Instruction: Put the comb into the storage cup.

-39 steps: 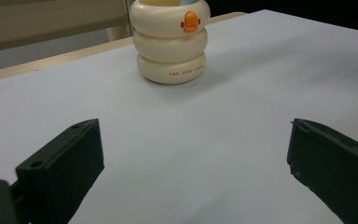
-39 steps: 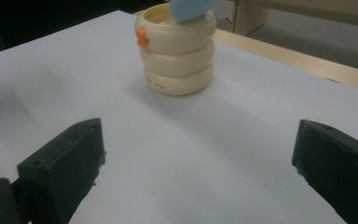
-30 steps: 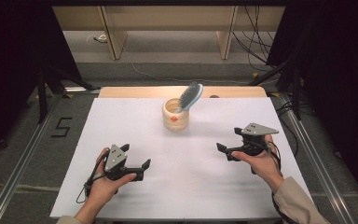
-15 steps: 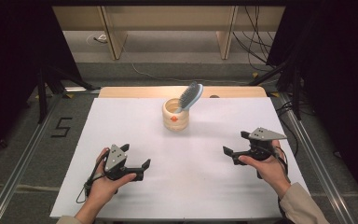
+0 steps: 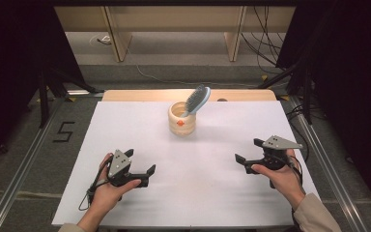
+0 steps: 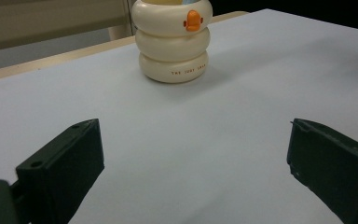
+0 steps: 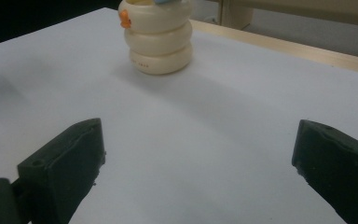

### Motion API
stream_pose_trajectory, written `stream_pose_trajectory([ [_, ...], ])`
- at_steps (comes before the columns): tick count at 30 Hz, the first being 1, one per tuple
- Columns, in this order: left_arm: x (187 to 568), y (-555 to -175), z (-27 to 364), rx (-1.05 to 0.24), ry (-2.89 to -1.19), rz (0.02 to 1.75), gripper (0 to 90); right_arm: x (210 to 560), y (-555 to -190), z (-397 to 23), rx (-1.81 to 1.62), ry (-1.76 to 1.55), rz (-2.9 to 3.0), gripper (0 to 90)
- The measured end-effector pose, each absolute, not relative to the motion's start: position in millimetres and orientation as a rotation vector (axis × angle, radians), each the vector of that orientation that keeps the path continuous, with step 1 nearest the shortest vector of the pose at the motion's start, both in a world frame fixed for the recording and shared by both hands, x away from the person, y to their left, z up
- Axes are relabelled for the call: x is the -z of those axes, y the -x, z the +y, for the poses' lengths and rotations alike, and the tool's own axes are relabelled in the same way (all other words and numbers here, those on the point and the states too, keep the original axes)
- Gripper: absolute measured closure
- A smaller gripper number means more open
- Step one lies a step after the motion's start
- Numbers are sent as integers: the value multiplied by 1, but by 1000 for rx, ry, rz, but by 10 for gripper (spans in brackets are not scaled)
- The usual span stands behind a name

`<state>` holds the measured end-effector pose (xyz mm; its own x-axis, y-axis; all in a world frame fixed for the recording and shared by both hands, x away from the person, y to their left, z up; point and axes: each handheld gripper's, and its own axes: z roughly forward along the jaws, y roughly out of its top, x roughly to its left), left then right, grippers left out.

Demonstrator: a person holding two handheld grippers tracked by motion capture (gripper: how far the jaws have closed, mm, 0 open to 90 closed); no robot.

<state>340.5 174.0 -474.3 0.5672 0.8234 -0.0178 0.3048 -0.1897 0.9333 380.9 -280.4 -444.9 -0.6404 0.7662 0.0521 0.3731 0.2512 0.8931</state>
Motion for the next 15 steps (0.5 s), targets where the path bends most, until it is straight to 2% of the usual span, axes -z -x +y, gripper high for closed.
stream_pose_trajectory([
  [15,475,-341,175,-621,-1756,939,33,453,-373,-292,-1335,-1060,2124,36],
])
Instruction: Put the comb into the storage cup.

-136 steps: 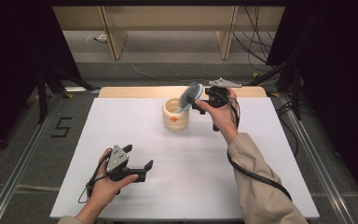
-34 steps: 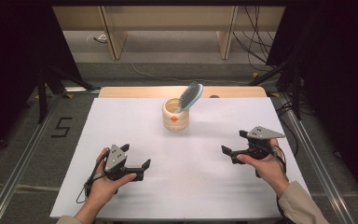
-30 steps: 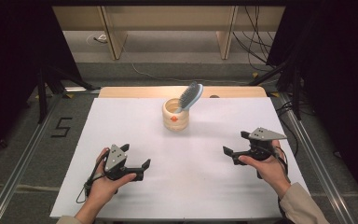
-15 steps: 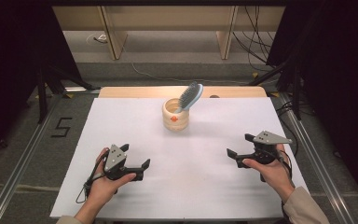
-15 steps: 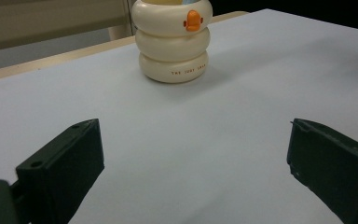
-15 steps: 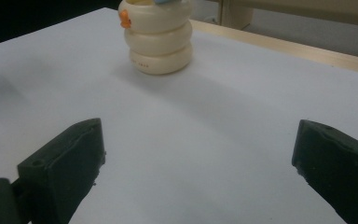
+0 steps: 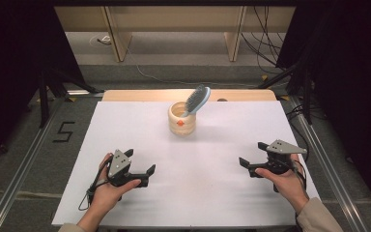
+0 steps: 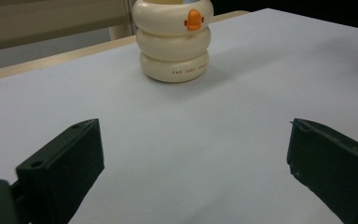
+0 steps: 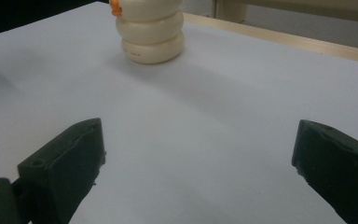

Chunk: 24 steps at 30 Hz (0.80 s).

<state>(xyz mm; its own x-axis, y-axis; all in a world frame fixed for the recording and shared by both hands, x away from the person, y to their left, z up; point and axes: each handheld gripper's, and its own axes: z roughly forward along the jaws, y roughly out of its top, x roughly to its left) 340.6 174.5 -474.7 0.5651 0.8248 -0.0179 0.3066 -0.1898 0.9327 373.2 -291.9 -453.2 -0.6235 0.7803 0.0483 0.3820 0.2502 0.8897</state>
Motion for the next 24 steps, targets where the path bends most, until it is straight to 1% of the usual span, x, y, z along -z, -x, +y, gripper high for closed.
stream_pose_trajectory([
  [24,475,-341,175,-616,-1756,940,33,461,-364,-308,-1321,-1100,2103,36],
])
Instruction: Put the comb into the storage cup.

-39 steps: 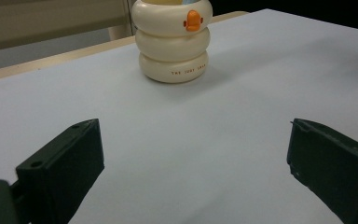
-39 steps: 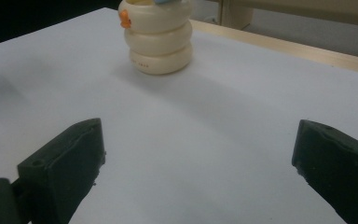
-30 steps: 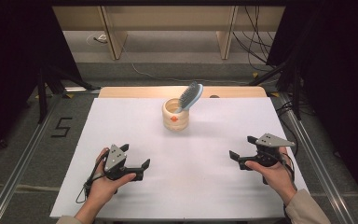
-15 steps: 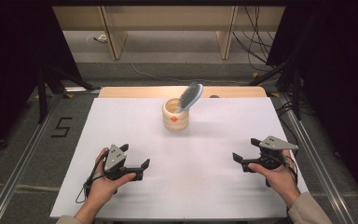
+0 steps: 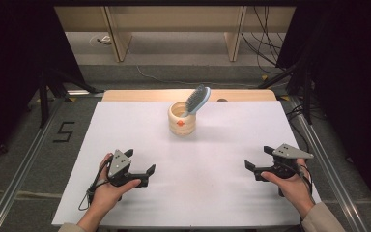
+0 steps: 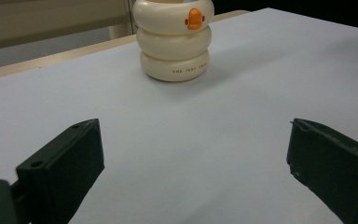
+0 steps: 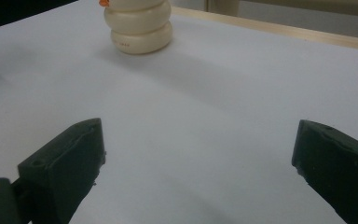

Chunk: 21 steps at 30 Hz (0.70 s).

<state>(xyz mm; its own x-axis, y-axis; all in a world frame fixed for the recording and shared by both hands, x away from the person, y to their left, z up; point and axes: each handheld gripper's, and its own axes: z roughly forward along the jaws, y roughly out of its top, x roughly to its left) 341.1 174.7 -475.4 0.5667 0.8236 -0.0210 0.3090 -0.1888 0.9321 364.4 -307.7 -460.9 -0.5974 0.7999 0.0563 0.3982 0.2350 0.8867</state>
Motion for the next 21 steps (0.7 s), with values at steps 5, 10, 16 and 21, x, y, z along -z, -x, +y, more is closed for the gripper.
stream_pose_trajectory([
  [5,475,-341,175,-619,-1755,942,33,462,-362,-309,-1314,-1098,2105,36],
  [10,476,-342,175,-619,-1757,941,33,463,-360,-311,-1314,-1104,2100,36],
  [16,476,-342,176,-620,-1756,942,33,464,-357,-315,-1319,-1116,2089,36],
  [21,475,-342,176,-621,-1756,941,33,465,-356,-316,-1318,-1121,2088,35],
])
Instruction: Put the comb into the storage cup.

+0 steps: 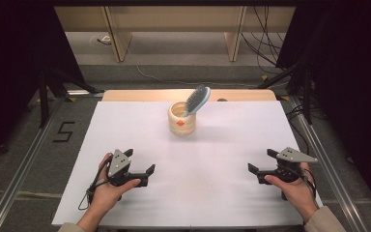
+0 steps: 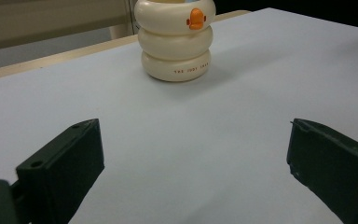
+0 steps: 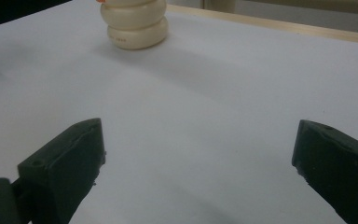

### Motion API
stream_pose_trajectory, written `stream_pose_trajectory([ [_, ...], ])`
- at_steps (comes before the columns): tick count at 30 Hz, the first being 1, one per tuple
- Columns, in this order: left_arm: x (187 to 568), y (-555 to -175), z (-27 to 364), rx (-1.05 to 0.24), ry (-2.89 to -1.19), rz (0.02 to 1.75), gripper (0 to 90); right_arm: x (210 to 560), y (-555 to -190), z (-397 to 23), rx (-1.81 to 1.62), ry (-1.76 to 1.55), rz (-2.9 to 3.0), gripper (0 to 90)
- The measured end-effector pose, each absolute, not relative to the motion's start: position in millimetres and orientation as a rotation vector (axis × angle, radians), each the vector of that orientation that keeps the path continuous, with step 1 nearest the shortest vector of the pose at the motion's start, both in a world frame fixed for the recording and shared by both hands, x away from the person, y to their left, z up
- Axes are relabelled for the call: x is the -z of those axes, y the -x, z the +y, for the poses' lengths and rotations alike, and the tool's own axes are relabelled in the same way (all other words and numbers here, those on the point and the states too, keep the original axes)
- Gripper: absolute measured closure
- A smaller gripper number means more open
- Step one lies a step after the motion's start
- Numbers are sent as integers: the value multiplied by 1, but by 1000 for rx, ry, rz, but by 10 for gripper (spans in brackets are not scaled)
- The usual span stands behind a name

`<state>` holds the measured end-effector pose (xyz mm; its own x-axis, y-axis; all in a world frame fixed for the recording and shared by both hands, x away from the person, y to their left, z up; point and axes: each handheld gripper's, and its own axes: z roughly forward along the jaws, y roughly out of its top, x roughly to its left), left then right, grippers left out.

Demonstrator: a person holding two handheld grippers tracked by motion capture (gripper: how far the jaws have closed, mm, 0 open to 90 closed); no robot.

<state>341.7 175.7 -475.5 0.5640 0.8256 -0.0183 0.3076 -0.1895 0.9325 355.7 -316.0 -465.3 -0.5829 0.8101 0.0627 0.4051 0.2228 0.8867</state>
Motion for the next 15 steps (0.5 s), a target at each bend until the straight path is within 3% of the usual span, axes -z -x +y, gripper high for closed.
stream_pose_trajectory([
  [15,475,-343,175,-620,-1755,940,33,467,-357,-318,-1325,-1135,2072,35],
])
